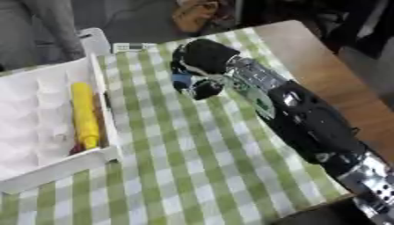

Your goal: Pick up objects on the table and place them in the box.

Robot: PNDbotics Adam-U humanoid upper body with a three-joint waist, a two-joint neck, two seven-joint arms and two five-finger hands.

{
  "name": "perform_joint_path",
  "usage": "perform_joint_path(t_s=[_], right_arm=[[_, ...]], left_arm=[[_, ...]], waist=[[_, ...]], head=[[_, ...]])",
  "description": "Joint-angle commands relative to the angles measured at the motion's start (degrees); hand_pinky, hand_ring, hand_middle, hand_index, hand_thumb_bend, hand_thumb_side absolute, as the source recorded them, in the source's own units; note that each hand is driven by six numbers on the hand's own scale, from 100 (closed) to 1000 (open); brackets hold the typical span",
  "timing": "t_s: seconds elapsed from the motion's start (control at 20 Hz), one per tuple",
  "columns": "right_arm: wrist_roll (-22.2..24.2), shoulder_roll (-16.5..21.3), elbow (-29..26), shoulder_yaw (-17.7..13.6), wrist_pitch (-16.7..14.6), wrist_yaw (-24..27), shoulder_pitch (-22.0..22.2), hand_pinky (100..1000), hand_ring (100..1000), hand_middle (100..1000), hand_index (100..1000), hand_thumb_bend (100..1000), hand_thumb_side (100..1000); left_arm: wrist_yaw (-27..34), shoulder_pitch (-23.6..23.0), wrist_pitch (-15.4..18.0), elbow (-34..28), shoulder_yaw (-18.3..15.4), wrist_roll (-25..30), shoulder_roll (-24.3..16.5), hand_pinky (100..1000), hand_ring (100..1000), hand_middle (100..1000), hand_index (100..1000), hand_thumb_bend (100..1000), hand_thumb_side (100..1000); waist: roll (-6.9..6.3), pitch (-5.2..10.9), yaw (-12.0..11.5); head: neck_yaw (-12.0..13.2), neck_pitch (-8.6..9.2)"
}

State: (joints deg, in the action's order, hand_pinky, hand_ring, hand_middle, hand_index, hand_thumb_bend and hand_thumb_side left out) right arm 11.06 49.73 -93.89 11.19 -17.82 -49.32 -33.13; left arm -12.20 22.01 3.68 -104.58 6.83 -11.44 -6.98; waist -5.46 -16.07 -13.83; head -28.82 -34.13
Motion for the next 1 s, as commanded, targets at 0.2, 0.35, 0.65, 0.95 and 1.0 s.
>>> perform_joint_path(t_s=[0.2,0.35,0.65,0.95,1.0], right_arm=[[2.97,-0.14,-4.97,1.4,-0.47,3.27,-3.34,604,483,244,382,215,106],[4.2,-1.93,-4.06,2.46,-0.79,4.11,-5.39,597,478,241,377,189,100],[4.09,-4.86,-0.92,3.63,-0.2,4.44,-8.15,581,469,237,368,156,100],[2.53,-7.14,1.61,4.51,1.5,3.07,-9.92,580,467,237,366,180,100],[2.27,-7.49,1.85,4.73,1.65,2.81,-10.03,578,466,236,364,107,100]], left_arm=[[-0.26,0.42,0.31,-0.99,0.05,0.4,-0.4,725,1000,617,751,100,801],[-0.21,0.5,0.43,-1.06,0.23,0.7,-0.2,725,1000,618,752,100,799],[-0.03,0.72,0.65,-1.12,0.55,1.28,0.16,724,1000,618,752,100,798],[0.25,1.17,0.9,-1.24,1.17,1.98,0.62,723,1000,618,751,100,797],[0.36,1.29,0.94,-1.26,1.37,2.16,0.72,723,1000,618,751,100,798]], waist=[[1.13,2.48,-0.54],[1.11,2.65,-0.88],[1.16,2.63,-1.91],[1.28,2.31,-3.25],[1.31,2.21,-3.63]], head=[[1.32,-0.66],[3.43,-0.89],[5.77,-1.32],[7.38,-1.77],[7.58,-1.94]])
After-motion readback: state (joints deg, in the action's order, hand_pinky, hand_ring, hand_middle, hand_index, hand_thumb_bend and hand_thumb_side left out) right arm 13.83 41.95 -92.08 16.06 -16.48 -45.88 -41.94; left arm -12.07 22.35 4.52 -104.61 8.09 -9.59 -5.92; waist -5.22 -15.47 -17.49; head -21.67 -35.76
